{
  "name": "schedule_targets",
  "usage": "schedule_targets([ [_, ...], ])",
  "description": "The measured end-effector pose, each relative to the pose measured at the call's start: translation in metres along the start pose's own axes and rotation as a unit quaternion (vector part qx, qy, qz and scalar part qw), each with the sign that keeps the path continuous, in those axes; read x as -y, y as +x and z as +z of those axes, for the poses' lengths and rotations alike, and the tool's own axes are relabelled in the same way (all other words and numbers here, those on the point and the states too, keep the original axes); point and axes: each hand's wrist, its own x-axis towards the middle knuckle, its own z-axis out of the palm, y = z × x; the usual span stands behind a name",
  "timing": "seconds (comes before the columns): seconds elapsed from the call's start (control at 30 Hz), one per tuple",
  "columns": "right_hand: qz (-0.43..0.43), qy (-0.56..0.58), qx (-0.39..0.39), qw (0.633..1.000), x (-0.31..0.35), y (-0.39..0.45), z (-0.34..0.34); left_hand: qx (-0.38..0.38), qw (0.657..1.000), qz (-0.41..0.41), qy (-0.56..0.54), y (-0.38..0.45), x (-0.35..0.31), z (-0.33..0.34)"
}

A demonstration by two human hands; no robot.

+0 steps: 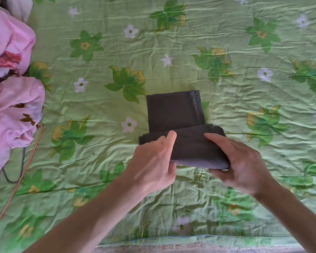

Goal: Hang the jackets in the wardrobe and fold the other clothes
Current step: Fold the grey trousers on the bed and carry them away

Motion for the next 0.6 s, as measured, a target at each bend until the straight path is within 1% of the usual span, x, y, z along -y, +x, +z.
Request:
schedule_targets([
  [0.07, 0.027, 0.041, 0.027, 0.998, 0.002, 0.009, -0.021, -0.006, 0.997, 0.006, -0.081, 0.0, 0.007, -0.016],
  [0.13, 0.055, 0.084, 0.051, 0.994, 0.002, 0.023, -0.038, -0.032, 0.987, -0.008, -0.157, 0.003, 0.018, -0.027],
  [0.2, 0.1, 0.161, 0.074, 0.979, -0.002, 0.04, -0.05, -0.067, 0.973, -0.047, -0.216, 0.008, 0.03, -0.032],
  [0.23, 0.128, 0.213, 0.08, 0.965, -0.005, 0.05, -0.053, -0.089, 0.959, -0.078, -0.257, 0.01, 0.035, -0.033],
  [0.27, 0.154, 0.263, 0.076, 0.949, -0.006, 0.06, -0.055, -0.116, 0.937, -0.113, -0.308, 0.014, 0.038, -0.033],
  [0.3, 0.177, 0.302, 0.055, 0.935, -0.008, 0.07, -0.053, -0.152, 0.909, -0.148, -0.36, 0.018, 0.041, -0.032],
  [0.37, 0.222, 0.355, -0.029, 0.908, -0.012, 0.088, -0.042, -0.225, 0.848, -0.216, -0.428, 0.031, 0.047, -0.027],
  [0.43, 0.272, 0.416, -0.105, 0.861, -0.014, 0.102, -0.024, -0.25, 0.804, -0.275, -0.465, 0.044, 0.055, -0.018],
  [0.47, 0.291, 0.438, -0.125, 0.841, -0.016, 0.107, -0.014, -0.248, 0.788, -0.294, -0.481, 0.05, 0.059, -0.014],
  [0.5, 0.304, 0.443, -0.132, 0.833, -0.02, 0.111, -0.002, -0.24, 0.779, -0.305, -0.493, 0.055, 0.061, -0.009],
  [0.53, 0.31, 0.435, -0.128, 0.835, -0.024, 0.114, 0.009, -0.231, 0.779, -0.309, -0.494, 0.061, 0.063, -0.003],
  [0.6, 0.32, 0.388, -0.109, 0.857, -0.034, 0.119, 0.029, -0.216, 0.79, -0.308, -0.484, 0.07, 0.067, 0.008],
])
